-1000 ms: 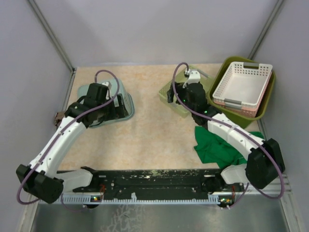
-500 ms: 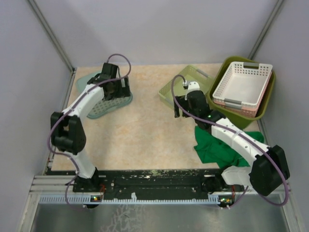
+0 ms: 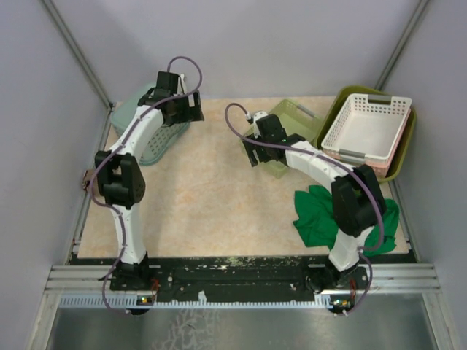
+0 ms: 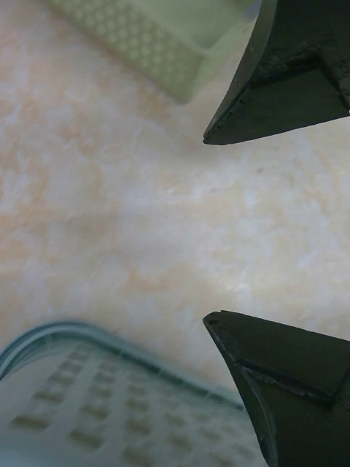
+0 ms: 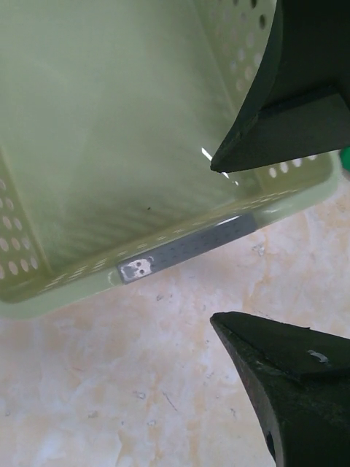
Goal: Turn the large container upside down
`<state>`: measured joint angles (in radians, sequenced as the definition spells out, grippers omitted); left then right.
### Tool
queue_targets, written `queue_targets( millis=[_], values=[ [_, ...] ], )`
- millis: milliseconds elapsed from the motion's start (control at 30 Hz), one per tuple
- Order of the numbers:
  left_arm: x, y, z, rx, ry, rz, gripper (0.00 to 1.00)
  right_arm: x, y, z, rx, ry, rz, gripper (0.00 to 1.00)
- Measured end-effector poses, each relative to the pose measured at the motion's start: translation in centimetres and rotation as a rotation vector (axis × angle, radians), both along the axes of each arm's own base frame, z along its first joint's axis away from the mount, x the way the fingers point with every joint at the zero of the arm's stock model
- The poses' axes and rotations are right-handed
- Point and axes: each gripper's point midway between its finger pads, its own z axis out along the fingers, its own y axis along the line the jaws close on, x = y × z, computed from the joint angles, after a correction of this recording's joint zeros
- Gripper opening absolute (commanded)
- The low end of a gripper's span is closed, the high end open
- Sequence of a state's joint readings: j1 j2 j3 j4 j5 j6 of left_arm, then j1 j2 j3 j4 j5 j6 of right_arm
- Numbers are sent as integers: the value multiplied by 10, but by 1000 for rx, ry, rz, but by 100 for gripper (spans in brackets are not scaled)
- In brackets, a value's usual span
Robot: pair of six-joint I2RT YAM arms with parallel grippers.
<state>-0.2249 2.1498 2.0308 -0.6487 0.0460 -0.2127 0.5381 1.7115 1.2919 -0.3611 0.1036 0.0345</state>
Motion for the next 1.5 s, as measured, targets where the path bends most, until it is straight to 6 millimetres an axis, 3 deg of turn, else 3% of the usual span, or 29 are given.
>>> queue_targets(
  millis=[133, 300, 400, 500, 667, 800, 900, 1100, 1200, 1367, 1500],
  values=[
    [-58, -18, 29, -74, 13, -72, 100, 12, 7, -29, -43, 93, 44, 59],
    [-128, -16, 90, -138, -84, -110, 100, 6, 3, -55, -71, 195, 93, 21],
    [-150, -7, 112, -157, -136, -99, 100, 1, 7, -54, -57, 217, 139, 4],
    [-165, 0, 108, -155, -133, -78, 100, 5, 24, -40, -14, 187, 207, 0],
    [-174, 21, 78, -130, -74, 7, 100, -8, 43, 1, 82, 192, 239, 0],
    [-172, 41, 82, -138, -86, 74, 100, -18, 61, 55, 226, 181, 257, 0],
    [-178, 47, 112, -156, -150, 91, 100, -31, 79, 102, 377, 169, 295, 0],
    [-198, 56, 226, -219, -437, 109, 100, -66, 108, 199, 717, 151, 380, 0],
    [-216, 69, 266, -230, -548, 164, 100, -86, 118, 237, 854, 120, 440, 0],
    [-224, 82, 278, -216, -593, 226, 100, -120, 128, 272, 1108, 159, 547, 0],
    [-213, 82, 264, -191, -550, 233, 100, -131, 135, 288, 1257, 221, 634, 0]
  ],
)
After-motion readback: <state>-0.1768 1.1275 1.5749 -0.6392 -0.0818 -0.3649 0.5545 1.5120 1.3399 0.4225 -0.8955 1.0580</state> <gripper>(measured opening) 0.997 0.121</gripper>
